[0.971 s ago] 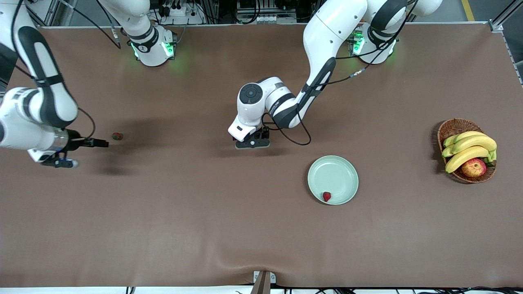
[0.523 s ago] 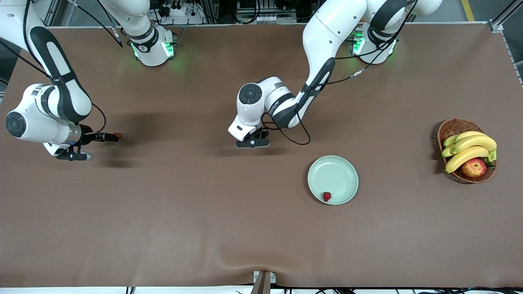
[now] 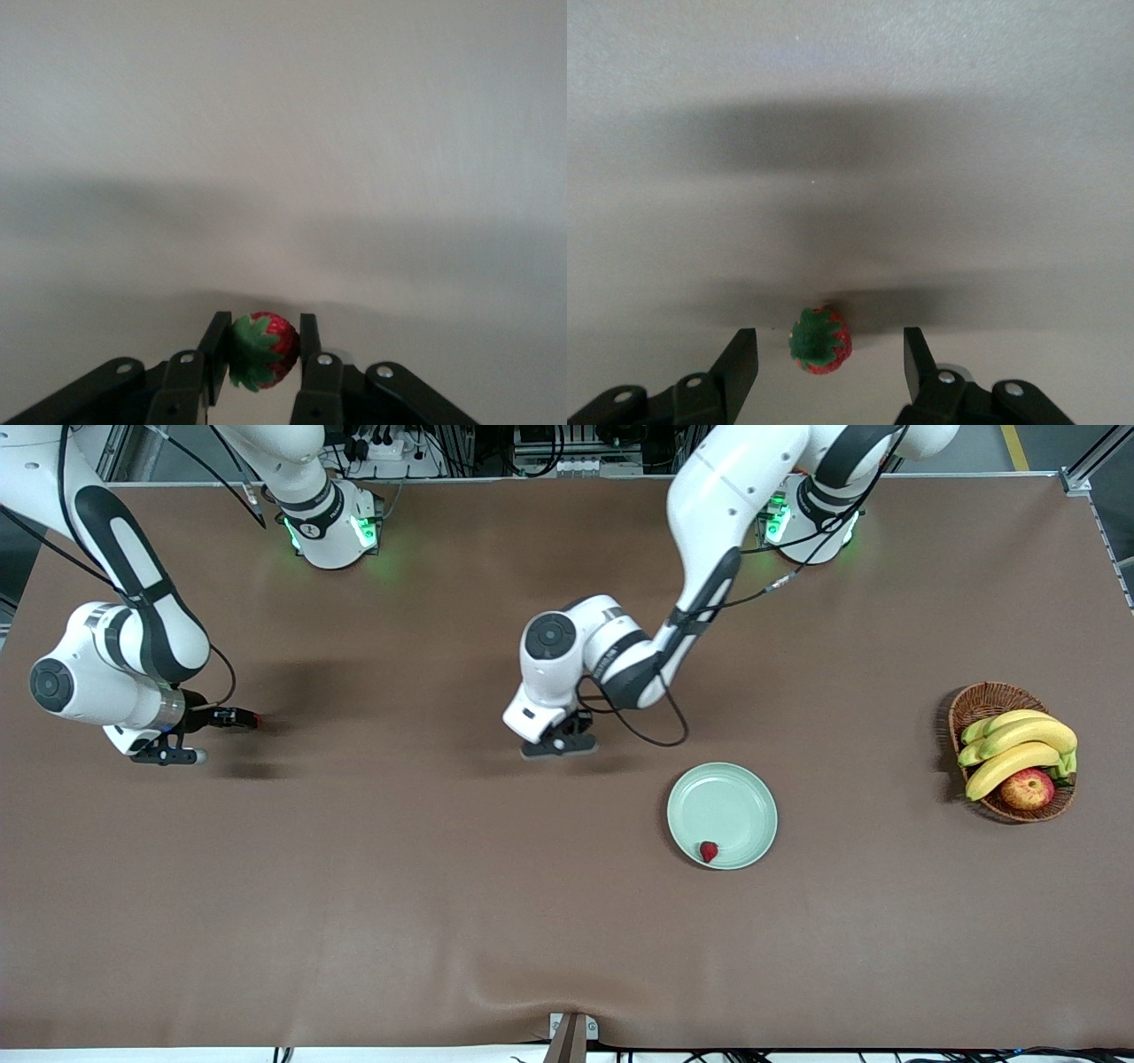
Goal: Collect all strawberries into plate
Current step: 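Open the left gripper over the plate while the right gripper lifts its strawberry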
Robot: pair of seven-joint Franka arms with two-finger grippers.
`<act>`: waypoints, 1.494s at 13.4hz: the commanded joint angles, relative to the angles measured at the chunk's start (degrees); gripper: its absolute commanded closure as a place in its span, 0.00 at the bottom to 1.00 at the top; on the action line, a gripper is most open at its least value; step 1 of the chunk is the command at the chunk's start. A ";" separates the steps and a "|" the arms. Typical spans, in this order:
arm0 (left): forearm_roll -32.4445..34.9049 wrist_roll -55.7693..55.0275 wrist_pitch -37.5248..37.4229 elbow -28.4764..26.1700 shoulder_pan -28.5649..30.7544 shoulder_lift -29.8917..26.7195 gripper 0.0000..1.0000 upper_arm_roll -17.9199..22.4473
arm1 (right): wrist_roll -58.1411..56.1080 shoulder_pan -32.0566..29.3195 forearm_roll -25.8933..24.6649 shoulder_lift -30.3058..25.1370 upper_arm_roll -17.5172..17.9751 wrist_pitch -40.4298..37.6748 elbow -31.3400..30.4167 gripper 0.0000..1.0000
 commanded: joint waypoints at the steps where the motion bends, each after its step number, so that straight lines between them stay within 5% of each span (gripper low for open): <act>1: 0.24 -0.17 -6.23 -2.00 10.05 -7.44 0.98 -0.67 | 0.03 -1.18 -1.01 0.22 0.84 0.92 -1.08 0.33; 3: 0.33 0.00 -7.30 -5.23 16.04 -9.91 0.97 -0.76 | 0.04 -1.18 -1.01 0.84 0.84 1.35 -1.26 0.51; 6: 1.03 0.97 -7.21 -8.58 23.43 -10.71 0.97 -0.84 | 0.04 -1.18 -1.01 1.63 0.84 1.70 -1.26 0.56; 10: 1.30 2.64 -7.04 -9.82 28.19 -8.88 0.96 -0.67 | 0.12 -0.83 -1.01 1.37 0.93 1.01 -0.82 0.92; 14: 2.18 3.08 -6.16 -9.82 28.11 -7.64 0.90 -0.67 | 5.29 1.53 -0.48 -0.12 2.24 -12.22 6.54 0.98; 15: 2.18 3.08 -5.37 -9.73 28.11 -7.11 0.81 -0.67 | 6.79 1.98 -0.30 -0.30 3.12 -16.27 8.91 0.98; 16: 2.18 3.17 -5.02 -9.65 28.19 -6.93 0.32 -0.67 | 8.46 1.98 0.22 -1.00 4.52 -19.27 11.11 0.98; 17: 2.27 4.04 -5.01 -9.73 28.11 -6.93 0.00 -0.67 | 10.91 2.07 1.27 -1.18 6.36 -22.43 13.75 0.98; 20: 2.18 3.52 -5.28 -9.56 28.02 -7.63 0.00 -0.67 | 20.40 3.81 5.66 -1.00 10.32 -28.69 19.47 0.98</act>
